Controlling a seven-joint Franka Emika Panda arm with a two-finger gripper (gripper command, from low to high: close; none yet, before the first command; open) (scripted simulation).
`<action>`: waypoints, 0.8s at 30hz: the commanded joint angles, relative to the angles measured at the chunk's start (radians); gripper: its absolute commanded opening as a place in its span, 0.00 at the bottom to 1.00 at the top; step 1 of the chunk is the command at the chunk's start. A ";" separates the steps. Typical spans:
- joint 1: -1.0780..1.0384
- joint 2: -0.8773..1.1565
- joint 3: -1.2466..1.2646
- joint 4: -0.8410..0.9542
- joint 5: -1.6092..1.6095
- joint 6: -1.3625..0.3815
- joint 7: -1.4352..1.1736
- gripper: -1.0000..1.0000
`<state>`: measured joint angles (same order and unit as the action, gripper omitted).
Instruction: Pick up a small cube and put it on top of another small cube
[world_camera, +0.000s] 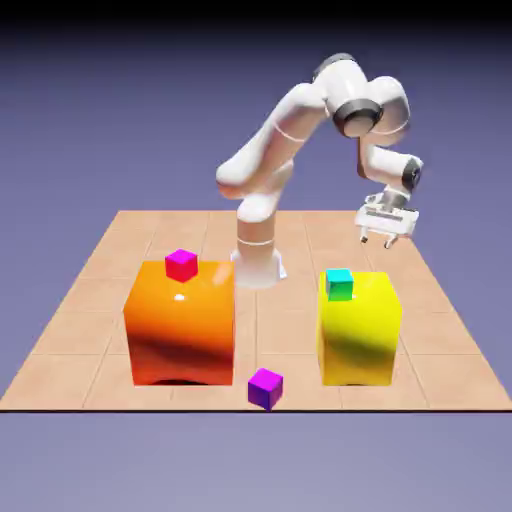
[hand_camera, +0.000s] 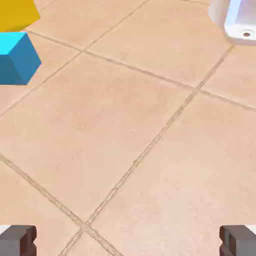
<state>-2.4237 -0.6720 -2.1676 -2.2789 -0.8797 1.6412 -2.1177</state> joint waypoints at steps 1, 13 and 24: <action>-0.036 -0.002 -0.032 0.008 -0.013 -0.021 -0.043 0.50; -0.260 -0.070 -0.286 -0.004 -0.192 -0.047 -0.221 0.00; 0.078 0.067 0.052 0.036 0.150 -0.134 -0.164 0.00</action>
<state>-2.3453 -0.6049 -2.1154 -2.2430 -0.7313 1.5069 -2.2822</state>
